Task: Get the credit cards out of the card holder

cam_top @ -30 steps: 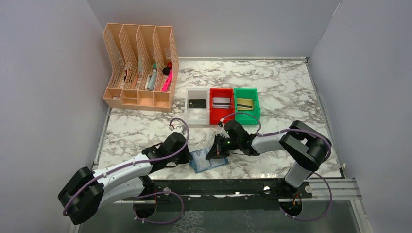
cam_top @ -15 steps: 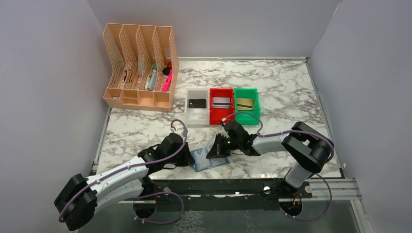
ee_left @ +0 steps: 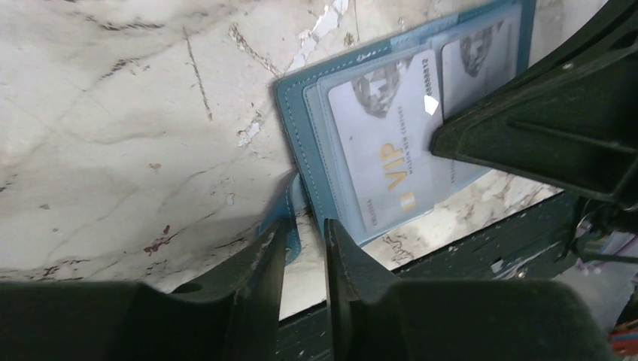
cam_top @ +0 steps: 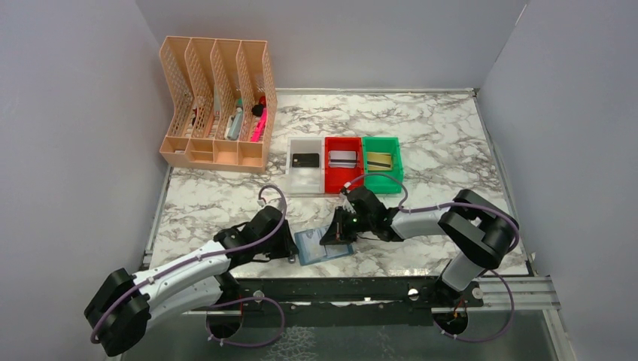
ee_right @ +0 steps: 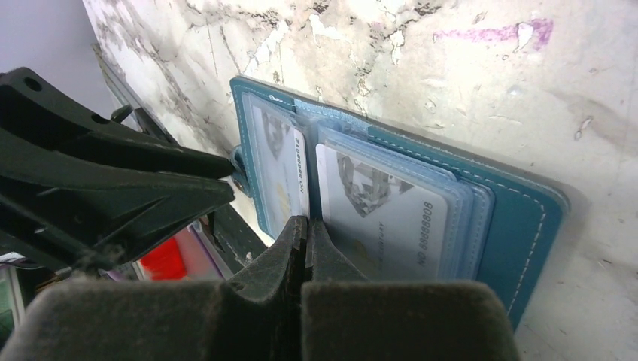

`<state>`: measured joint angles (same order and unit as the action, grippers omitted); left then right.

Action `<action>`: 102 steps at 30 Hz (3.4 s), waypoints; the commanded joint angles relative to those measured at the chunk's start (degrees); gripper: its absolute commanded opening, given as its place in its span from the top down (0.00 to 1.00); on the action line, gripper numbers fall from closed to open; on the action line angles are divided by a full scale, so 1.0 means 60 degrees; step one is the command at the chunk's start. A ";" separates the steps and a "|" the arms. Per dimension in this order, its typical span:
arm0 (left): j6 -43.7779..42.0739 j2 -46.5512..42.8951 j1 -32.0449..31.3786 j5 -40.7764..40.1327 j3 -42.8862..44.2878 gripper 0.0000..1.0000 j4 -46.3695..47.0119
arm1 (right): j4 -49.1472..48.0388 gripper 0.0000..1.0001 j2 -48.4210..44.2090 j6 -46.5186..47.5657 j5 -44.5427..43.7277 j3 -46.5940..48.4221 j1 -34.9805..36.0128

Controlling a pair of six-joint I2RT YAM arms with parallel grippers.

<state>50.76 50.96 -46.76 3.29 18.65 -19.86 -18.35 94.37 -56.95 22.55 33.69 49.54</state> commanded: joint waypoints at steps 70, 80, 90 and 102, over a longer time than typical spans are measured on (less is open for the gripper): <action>-0.0975 0.3495 -0.0039 0.0569 0.0553 0.93 0.3224 | 0.0944 0.90 -0.0678 0.0769 -0.0098 0.0460 0.0005; -0.0990 0.3382 -0.0052 0.0551 0.0529 0.95 0.3180 | 0.1068 0.96 -0.0667 0.0870 -0.0212 0.0513 0.0005; -0.1310 0.2386 -0.0045 -0.0223 0.0928 0.92 0.2140 | 0.2501 0.99 -0.2355 0.1371 -0.1790 0.0485 0.0005; -0.1502 0.1780 -0.0043 -0.0366 0.1220 0.84 0.1724 | 0.4489 0.99 -0.3855 0.2133 -0.4247 0.0866 0.0005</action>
<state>42.63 63.57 -46.89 1.85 24.27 -9.56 3.73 74.98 -47.24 5.32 37.15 49.43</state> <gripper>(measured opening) 0.149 0.018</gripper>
